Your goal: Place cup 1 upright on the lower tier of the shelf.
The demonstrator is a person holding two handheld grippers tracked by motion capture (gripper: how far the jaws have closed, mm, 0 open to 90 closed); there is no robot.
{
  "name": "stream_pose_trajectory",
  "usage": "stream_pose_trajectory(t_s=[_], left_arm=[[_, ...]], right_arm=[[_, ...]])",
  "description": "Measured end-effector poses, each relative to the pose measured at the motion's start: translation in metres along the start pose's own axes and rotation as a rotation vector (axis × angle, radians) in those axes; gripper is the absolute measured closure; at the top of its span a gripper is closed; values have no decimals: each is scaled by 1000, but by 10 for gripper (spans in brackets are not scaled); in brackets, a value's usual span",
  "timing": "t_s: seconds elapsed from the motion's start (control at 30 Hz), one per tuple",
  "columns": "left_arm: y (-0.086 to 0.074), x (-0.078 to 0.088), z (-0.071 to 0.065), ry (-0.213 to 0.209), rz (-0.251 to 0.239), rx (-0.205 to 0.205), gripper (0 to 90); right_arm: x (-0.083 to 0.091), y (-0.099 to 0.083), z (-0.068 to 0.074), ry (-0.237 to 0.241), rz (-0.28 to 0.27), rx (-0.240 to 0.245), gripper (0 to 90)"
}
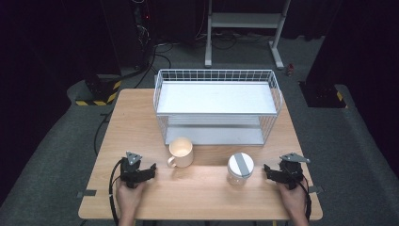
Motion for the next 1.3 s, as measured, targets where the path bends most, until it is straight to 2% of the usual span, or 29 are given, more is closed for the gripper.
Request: stream_pose_trajectory(t_s=[0.47, 0.73, 1.07, 1.3], left_arm=[[0, 0, 0, 0, 0, 1, 181], [0, 0, 0, 0, -1, 3, 181], [0, 0, 1, -1, 1, -2, 183], [0, 0, 1, -1, 1, -1, 183]], right_arm=[[0, 0, 0, 0, 1, -1, 176], [1, -2, 0, 1, 6, 1, 139], [4, -4, 0, 20, 3, -1, 141], [12, -6, 4, 57, -36, 0, 145]])
Point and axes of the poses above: each handheld gripper's, and its own axes: x roughly backward along the jaws, y roughly out of its top, z roughly to its left, the point moved 8 cm from there along -x, roughly forward along the jaws, and after that the axes turned 6 degrees about -y, right-handed, at the moved point
